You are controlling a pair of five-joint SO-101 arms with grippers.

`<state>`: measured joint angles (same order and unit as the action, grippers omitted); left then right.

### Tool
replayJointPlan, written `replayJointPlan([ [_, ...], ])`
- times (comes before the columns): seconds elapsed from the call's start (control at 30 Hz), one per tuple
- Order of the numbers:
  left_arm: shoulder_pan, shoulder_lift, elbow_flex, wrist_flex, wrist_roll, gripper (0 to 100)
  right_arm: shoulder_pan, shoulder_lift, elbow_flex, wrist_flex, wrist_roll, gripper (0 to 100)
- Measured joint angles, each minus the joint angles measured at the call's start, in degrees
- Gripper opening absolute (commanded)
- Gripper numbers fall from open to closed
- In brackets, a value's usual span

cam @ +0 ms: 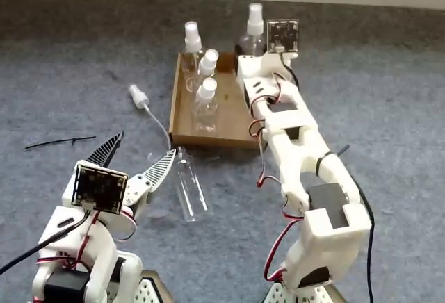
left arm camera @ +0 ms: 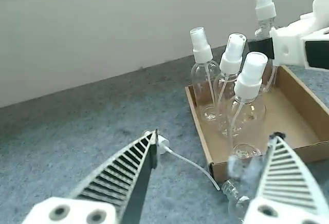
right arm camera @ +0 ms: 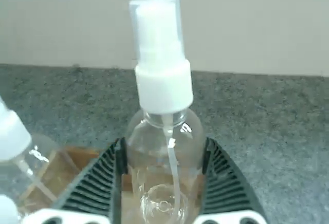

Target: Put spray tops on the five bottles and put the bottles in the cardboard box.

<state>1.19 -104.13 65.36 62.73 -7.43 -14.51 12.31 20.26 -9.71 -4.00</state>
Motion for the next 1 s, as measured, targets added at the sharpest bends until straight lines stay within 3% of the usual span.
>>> replayJointPlan([
  [1.0,0.0,0.0,0.0,0.0,0.0,30,0.0,0.0,1.49,-2.81,2.37,2.6],
])
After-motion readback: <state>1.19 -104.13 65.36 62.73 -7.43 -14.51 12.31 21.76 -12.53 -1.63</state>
